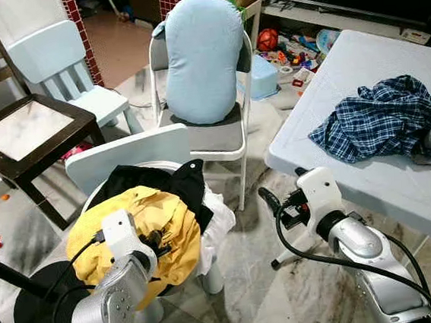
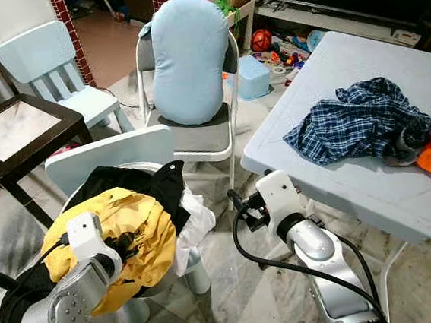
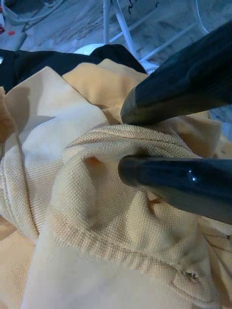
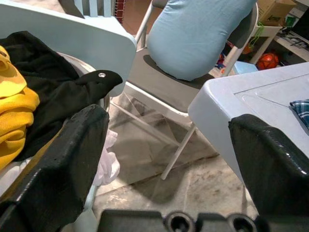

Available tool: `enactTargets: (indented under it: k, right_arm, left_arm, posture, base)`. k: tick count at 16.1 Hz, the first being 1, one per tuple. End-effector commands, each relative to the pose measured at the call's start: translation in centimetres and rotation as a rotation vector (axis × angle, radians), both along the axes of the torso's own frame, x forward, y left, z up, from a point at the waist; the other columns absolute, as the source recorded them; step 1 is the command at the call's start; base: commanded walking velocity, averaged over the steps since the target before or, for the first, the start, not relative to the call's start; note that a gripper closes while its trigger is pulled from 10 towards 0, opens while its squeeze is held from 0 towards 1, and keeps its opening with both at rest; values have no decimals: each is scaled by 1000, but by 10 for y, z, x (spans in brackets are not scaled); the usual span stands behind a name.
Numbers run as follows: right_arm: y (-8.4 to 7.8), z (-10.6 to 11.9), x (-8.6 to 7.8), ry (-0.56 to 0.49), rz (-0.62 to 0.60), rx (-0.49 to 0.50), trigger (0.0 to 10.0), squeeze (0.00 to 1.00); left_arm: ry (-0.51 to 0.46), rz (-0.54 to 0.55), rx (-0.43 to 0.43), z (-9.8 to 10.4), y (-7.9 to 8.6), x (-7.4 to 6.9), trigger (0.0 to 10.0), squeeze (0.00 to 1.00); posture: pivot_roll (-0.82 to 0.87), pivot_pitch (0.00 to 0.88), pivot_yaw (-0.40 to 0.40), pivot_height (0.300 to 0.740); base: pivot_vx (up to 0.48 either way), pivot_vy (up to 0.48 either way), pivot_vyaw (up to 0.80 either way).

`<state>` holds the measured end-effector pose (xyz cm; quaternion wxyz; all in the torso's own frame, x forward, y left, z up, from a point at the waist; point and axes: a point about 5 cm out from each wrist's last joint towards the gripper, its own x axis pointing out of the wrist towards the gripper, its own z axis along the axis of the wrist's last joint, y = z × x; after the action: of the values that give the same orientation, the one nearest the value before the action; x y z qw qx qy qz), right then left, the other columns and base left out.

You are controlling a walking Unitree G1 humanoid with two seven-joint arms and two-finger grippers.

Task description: Hang hanger

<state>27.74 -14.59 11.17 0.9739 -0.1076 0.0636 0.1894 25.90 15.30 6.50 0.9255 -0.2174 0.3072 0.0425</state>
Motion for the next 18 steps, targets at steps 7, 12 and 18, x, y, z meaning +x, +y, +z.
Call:
enactTargets:
  k: [7,12,18]
  right_arm:
    - [-1,-1,0,9,11,-7,10000,0]
    - [0,-2,0,15,17,-8,10000,0]
    - [0,-2,2,14,21,-8,10000,0]
  left_arm:
    - [72,45,-86,-8,-4,-16,0,0]
    - [-76,25,-16,7,-1,-11,0,0]
    - [-233,44,14,25,3,-9,0,0]
  posture:
    - [4,91,-59,740]
    - [4,89,-63,740]
    - [10,80,-68,740]
  base:
    - [0,0,0]
    - [0,0,0]
    - [0,0,0]
